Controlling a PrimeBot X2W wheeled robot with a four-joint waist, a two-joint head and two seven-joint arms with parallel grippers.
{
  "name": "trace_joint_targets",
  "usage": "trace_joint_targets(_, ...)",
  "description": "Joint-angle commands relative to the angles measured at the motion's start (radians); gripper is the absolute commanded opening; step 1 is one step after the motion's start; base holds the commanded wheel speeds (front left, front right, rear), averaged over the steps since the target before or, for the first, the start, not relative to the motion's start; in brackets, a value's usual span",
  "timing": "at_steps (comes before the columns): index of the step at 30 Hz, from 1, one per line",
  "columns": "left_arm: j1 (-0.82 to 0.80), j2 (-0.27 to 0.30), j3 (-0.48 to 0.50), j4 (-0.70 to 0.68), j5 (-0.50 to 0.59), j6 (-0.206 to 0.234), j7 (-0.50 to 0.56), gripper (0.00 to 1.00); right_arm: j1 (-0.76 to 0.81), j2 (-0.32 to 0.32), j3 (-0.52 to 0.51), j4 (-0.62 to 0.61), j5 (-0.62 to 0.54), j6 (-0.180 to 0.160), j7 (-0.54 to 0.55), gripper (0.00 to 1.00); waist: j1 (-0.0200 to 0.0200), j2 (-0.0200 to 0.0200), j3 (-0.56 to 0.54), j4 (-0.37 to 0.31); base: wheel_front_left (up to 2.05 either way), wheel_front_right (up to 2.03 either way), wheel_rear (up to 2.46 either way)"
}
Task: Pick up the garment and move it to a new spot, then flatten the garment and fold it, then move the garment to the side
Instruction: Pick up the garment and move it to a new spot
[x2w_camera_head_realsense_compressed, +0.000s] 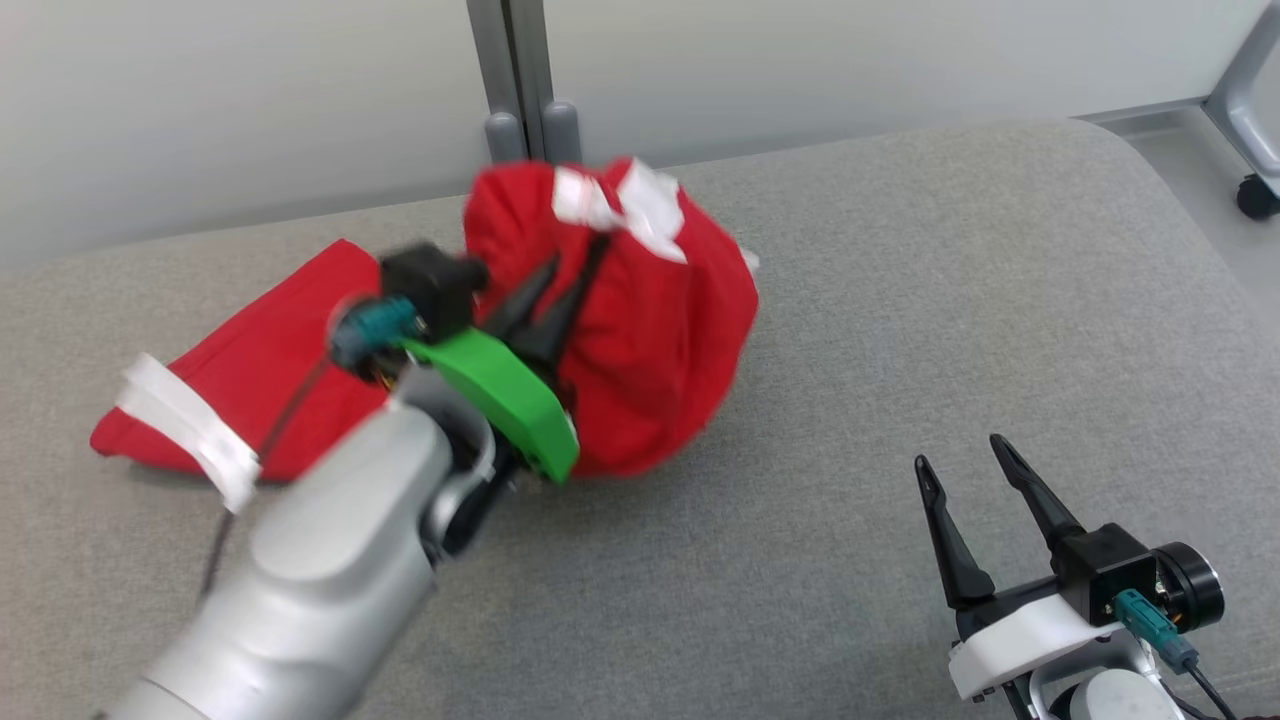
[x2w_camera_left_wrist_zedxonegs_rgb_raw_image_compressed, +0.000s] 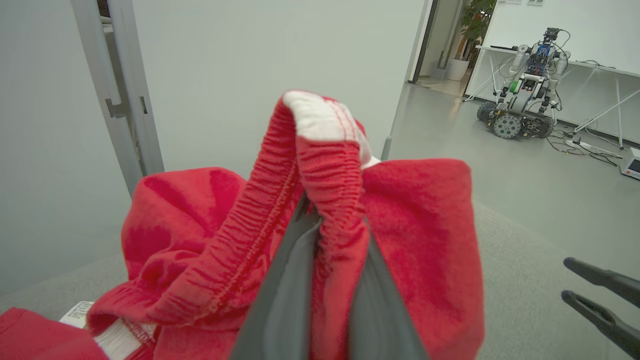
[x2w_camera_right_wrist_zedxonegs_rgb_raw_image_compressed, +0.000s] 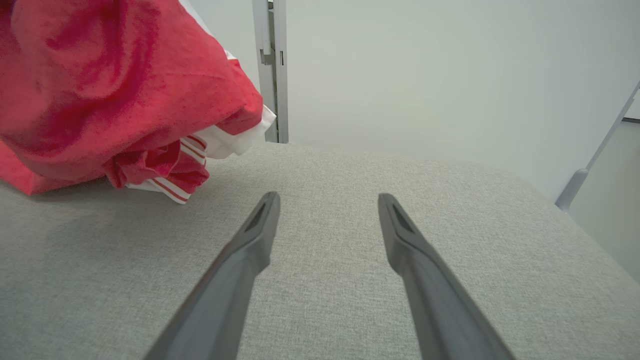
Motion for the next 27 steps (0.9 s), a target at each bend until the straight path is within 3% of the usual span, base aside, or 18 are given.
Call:
trace_joint_targets(1, 0.038, -0.018, -0.005, 0.027, -0.008, 0.002, -0.016, 0.00, 0.002, -0.003, 0.000, -0.003, 0.008, -0.001, 0.000, 1.00, 0.0001, -0.0001, 0.013, -0.012, 0.00, 0.00, 0.00)
trace_joint_targets(9, 0.182, -0.130, 0.011, 0.181, 0.000, -0.009, -0.047, 0.00, -0.016, -0.003, 0.001, -0.002, 0.016, -0.001, 0.000, 1.00, 0.0001, -0.0001, 0.048, -0.021, 0.00, 0.00, 0.00)
trace_joint_targets(18, 0.291, -0.195, 0.079, 0.192, 0.104, -0.015, -0.046, 0.00, -0.030, -0.003, 0.003, 0.014, 0.022, -0.001, 0.000, 1.00, 0.0001, -0.0001, 0.047, -0.011, 0.00, 0.00, 0.00)
trace_joint_targets(19, 0.296, -0.198, 0.083, 0.191, 0.122, -0.016, -0.046, 0.18, -0.031, -0.003, 0.003, 0.016, 0.022, -0.001, 0.000, 1.00, 0.0001, -0.0001, 0.044, -0.009, 0.00, 0.00, 0.00)
trace_joint_targets(20, 0.301, -0.200, 0.089, 0.187, 0.139, -0.016, -0.047, 0.43, -0.031, -0.003, 0.003, 0.017, 0.023, -0.001, 0.000, 1.00, 0.0001, -0.0001, 0.041, -0.008, 0.00, 0.00, 0.00)
trace_joint_targets(21, 0.305, -0.202, 0.094, 0.182, 0.152, -0.016, -0.046, 0.83, -0.030, -0.003, 0.004, 0.019, 0.023, -0.001, 0.000, 1.00, 0.0001, -0.0001, 0.037, -0.006, 0.00, 0.00, 0.00)
trace_joint_targets(22, 0.312, -0.204, 0.102, 0.175, 0.172, -0.016, -0.047, 1.00, -0.028, -0.003, 0.005, 0.021, 0.023, -0.001, 0.000, 1.00, 0.0001, -0.0001, 0.031, -0.005, 0.00, 0.00, 0.00)
trace_joint_targets(27, 0.348, -0.211, 0.173, 0.105, 0.258, -0.017, -0.047, 1.00, -0.017, -0.003, 0.003, 0.026, 0.023, -0.001, 0.000, 1.00, 0.0001, -0.0001, 0.001, 0.010, 0.00, 0.00, 0.00)
